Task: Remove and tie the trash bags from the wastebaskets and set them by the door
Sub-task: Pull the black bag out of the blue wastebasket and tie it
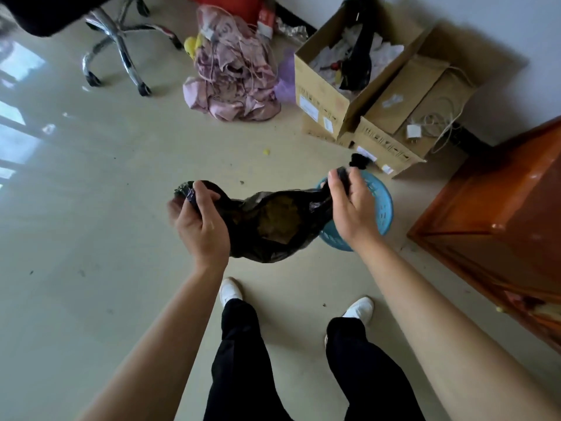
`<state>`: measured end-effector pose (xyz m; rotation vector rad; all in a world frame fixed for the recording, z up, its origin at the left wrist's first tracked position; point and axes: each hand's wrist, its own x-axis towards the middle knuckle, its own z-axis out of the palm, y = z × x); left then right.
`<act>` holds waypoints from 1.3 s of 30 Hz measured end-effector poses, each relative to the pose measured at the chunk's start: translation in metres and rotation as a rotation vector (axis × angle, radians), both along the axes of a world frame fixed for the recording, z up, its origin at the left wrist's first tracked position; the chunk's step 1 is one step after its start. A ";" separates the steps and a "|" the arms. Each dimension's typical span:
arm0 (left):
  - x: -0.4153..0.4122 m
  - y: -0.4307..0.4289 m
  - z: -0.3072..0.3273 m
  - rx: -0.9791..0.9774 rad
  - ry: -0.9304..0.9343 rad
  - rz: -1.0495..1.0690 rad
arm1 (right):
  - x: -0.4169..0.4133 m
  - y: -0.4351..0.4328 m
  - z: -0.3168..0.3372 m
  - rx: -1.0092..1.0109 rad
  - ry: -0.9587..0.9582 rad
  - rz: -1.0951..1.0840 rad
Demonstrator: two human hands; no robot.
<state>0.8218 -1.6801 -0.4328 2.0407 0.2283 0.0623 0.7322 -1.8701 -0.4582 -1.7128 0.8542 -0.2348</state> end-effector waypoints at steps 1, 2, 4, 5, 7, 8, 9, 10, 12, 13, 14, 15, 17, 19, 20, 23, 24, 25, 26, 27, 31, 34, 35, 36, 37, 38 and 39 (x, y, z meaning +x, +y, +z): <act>0.004 0.011 -0.012 0.001 0.021 0.001 | 0.004 0.011 -0.009 0.000 0.040 0.019; 0.008 0.022 -0.026 -0.002 0.061 -0.004 | 0.008 0.022 -0.021 0.005 0.076 0.038; 0.023 0.046 -0.064 0.031 0.174 -0.072 | 0.018 0.044 -0.050 0.003 0.164 0.069; 0.030 0.055 -0.084 0.089 0.228 -0.134 | 0.024 0.053 -0.066 -0.006 0.215 0.084; 0.044 0.073 -0.123 0.244 0.321 -0.246 | 0.038 0.071 -0.107 -0.026 0.318 0.105; 0.050 0.077 -0.135 0.299 0.350 -0.290 | 0.043 0.075 -0.124 -0.041 0.358 0.115; 0.057 0.081 -0.148 0.328 0.376 -0.331 | 0.049 0.079 -0.140 -0.056 0.389 0.126; 0.066 0.086 -0.164 0.338 0.397 -0.371 | 0.058 0.084 -0.162 -0.075 0.414 0.128; 0.082 0.095 -0.203 0.340 0.395 -0.477 | 0.072 0.090 -0.203 -0.085 0.434 0.117; 0.088 0.100 -0.225 0.329 0.375 -0.535 | 0.077 0.091 -0.222 -0.078 0.432 0.106; 0.092 0.103 -0.244 0.315 0.363 -0.573 | 0.081 0.092 -0.238 -0.071 0.424 0.090; 0.095 0.105 -0.261 0.300 0.358 -0.591 | 0.083 0.091 -0.253 -0.065 0.406 0.066; 0.094 0.108 -0.278 0.266 0.373 -0.585 | 0.082 0.090 -0.267 -0.040 0.346 0.013; 0.088 0.113 -0.293 0.269 0.447 -0.557 | 0.074 0.091 -0.276 0.002 0.306 -0.061; 0.083 0.117 -0.301 0.282 0.496 -0.550 | 0.068 0.091 -0.281 0.018 0.281 -0.093; 0.069 0.132 -0.328 0.367 0.651 -0.572 | 0.044 0.094 -0.298 0.045 0.253 -0.159; 0.068 0.136 -0.339 0.406 0.698 -0.593 | 0.037 0.095 -0.302 0.046 0.260 -0.166; 0.070 0.138 -0.352 0.445 0.738 -0.608 | 0.030 0.096 -0.308 0.044 0.266 -0.165; 0.074 0.138 -0.366 0.476 0.766 -0.606 | 0.024 0.097 -0.313 0.036 0.264 -0.158; 0.081 0.137 -0.382 0.503 0.789 -0.579 | 0.019 0.098 -0.319 0.022 0.257 -0.146; 0.120 0.106 -0.414 0.428 0.724 -0.555 | 0.011 0.101 -0.341 -0.046 0.283 -0.124; 0.134 0.058 -0.410 0.352 0.596 -0.731 | 0.020 0.099 -0.356 -0.040 0.260 -0.137; 0.135 0.042 -0.404 0.353 0.536 -0.791 | 0.025 0.098 -0.360 -0.057 0.251 -0.124; 0.135 0.028 -0.401 0.366 0.459 -0.851 | 0.030 0.097 -0.364 -0.082 0.241 -0.107; 0.134 0.019 -0.400 0.367 0.400 -0.904 | 0.035 0.097 -0.369 -0.112 0.222 -0.092; 0.131 0.010 -0.395 0.323 0.388 -0.932 | 0.041 0.097 -0.372 -0.144 0.201 -0.082; 0.127 0.003 -0.390 0.230 0.449 -0.906 | 0.046 0.097 -0.375 -0.168 0.183 -0.079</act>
